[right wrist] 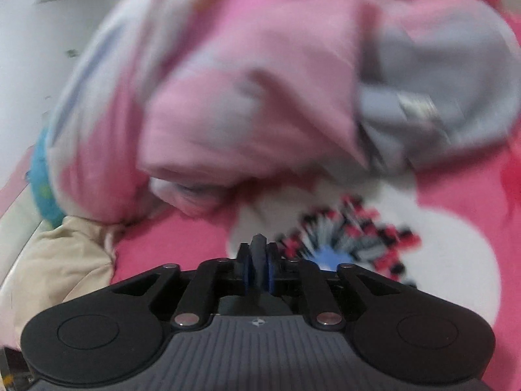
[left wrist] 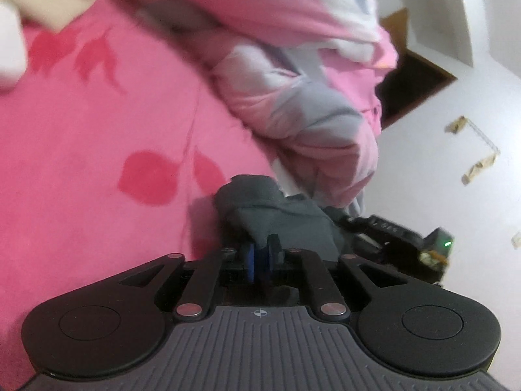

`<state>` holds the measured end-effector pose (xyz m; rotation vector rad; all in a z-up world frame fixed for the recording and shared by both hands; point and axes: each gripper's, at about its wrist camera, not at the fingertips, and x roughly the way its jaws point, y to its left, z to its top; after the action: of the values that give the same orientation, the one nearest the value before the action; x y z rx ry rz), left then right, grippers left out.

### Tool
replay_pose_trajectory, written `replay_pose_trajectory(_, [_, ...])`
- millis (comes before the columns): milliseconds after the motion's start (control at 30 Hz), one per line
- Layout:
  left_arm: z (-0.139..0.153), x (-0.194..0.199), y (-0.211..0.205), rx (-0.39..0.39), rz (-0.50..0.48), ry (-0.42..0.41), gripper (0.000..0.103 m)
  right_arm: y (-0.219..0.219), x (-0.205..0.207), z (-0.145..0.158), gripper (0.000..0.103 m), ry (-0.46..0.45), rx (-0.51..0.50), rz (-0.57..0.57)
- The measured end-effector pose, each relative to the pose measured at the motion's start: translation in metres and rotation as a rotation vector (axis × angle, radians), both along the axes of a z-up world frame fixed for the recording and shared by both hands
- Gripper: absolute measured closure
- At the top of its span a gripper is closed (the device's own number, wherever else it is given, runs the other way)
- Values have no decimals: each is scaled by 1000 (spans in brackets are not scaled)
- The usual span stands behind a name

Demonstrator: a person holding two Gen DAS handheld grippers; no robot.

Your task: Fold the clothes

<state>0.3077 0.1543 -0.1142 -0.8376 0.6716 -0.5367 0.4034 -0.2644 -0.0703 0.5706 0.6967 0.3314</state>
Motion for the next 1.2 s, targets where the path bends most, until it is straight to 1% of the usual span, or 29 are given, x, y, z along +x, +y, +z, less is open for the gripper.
replay_pose_trajectory(33, [-1,-1,4,-16,9,13,76,-6,-6,2,79,1,40,-13])
replay_pose_trajectory(67, [1,-4,9,-37,27,15,75,-12,-12,4,70,1,81,-26])
replay_pose_trajectory(100, [4,-7,15,-58,42,19,72,-19,-19,7,56,-2,120,-41])
replay_pose_trajectory(167, [12,-18,26,-96,66,29,69,-39,-44,25,43,-41,184,-82])
replay_pose_trajectory(200, [18,-26,29,-101,70,22,69,-50,-61,34,39,-62,215,-96])
replay_pose_trajectory(233, [26,-35,31,-90,65,10,66,-61,-78,41,36,-65,240,-106])
replay_pose_trajectory(267, [35,-47,31,-65,51,-3,64,-72,-95,48,30,-67,265,-117])
replay_pose_trajectory(300, [43,-59,28,-33,33,-12,57,-83,-112,54,24,-70,291,-128])
replay_pose_trajectory(333, [50,-72,24,1,9,-18,49,-93,-129,60,21,-68,314,-138])
replay_pose_trajectory(367, [55,-86,19,30,-18,-24,46,-102,-146,60,18,-49,329,-147])
replay_pose_trajectory(433, [56,-113,3,57,-88,0,35,-114,-178,55,16,13,356,-158])
replay_pose_trajectory(533, [46,-149,-24,71,-185,57,30,-120,-216,31,14,141,404,-171])
replay_pose_trajectory(600, [35,-161,-41,71,-214,96,30,-120,-230,14,14,213,403,-182])
replay_pose_trajectory(667, [25,-165,-53,68,-211,133,30,-116,-236,-1,14,276,409,-188])
replay_pose_trajectory(700, [23,-165,-57,69,-201,136,30,-113,-237,-8,14,297,413,-187])
replay_pose_trajectory(767, [20,-161,-63,69,-167,131,30,-107,-233,-14,14,292,402,-183])
replay_pose_trajectory(867, [16,-149,-68,39,-140,135,30,-101,-218,-17,14,276,403,-180])
replay_pose_trajectory(967, [12,-141,-70,20,-124,126,37,-97,-203,-23,13,273,429,-186])
replay_pose_trajectory(1000, [11,-139,-70,13,-121,121,41,-96,-197,-24,13,269,434,-180])
replay_pose_trajectory(1033, [9,-137,-71,6,-118,121,47,-95,-191,-25,13,265,440,-173])
replay_pose_trajectory(1100, [4,-134,-70,-16,-110,125,55,-91,-179,-27,15,264,442,-153])
replay_pose_trajectory(1133, [1,-133,-69,-29,-105,128,61,-90,-174,-27,16,264,435,-148])
replay_pose_trajectory(1167, [-1,-132,-68,-43,-100,131,66,-88,-170,-27,23,262,428,-142])
replay_pose_trajectory(1200, [-4,-133,-66,-59,-96,138,77,-87,-167,-27,36,261,421,-140])
